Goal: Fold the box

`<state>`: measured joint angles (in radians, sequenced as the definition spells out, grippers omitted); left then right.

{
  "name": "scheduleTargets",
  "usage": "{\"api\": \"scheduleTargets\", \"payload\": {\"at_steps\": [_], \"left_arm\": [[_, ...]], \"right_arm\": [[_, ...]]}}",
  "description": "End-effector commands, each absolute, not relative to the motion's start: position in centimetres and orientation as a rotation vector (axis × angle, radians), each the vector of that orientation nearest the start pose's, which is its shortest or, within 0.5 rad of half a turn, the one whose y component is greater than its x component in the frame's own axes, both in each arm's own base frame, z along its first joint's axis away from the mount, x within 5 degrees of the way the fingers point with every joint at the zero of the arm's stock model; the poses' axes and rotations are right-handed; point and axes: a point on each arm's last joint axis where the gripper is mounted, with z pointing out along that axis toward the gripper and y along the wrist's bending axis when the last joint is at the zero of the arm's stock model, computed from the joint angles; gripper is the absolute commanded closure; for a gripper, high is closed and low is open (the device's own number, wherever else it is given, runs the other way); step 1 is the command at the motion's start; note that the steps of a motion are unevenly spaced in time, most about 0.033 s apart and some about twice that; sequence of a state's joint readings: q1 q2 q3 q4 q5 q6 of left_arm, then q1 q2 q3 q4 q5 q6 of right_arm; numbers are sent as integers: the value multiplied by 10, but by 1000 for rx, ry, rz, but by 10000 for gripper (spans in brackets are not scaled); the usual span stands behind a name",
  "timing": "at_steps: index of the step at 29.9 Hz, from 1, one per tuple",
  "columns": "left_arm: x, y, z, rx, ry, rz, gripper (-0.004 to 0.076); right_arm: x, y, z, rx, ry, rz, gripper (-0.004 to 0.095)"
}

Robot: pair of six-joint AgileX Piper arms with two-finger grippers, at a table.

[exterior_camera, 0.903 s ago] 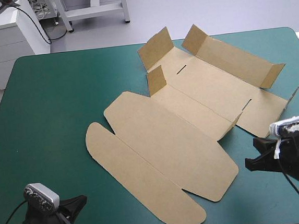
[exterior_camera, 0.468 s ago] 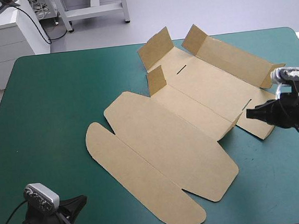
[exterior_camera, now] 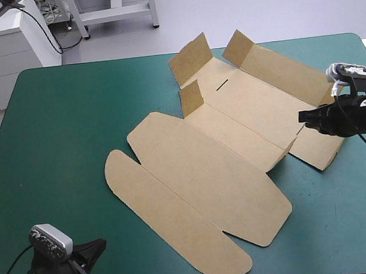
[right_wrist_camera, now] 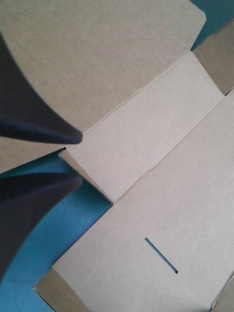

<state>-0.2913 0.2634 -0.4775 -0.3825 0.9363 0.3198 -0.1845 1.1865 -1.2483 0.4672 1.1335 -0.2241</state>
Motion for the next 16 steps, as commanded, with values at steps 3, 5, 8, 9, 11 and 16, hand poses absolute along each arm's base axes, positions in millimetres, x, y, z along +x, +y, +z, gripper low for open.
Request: {"api": "scheduleTargets", "payload": {"at_steps": [3, 5, 8, 9, 11, 16], "left_arm": [[37, -40, 291, 543, 2035, -472, 732], [37, -40, 291, 543, 2035, -472, 732], [37, -40, 291, 543, 2035, -472, 732], [37, -40, 291, 543, 2035, -472, 732], [37, -40, 291, 543, 2035, -472, 732], [37, -40, 291, 543, 2035, -472, 732]], "right_arm": [[227, -3, 409, 29, 2329, 433, 444], [227, -3, 409, -15, 2326, 414, 398], [227, -3, 409, -57, 2325, 395, 327], [227, -3, 409, -56, 2324, 398, 317], [227, -2, 410, -53, 2317, 418, 318], [226, 1, 410, -52, 2318, 463, 318]]}}
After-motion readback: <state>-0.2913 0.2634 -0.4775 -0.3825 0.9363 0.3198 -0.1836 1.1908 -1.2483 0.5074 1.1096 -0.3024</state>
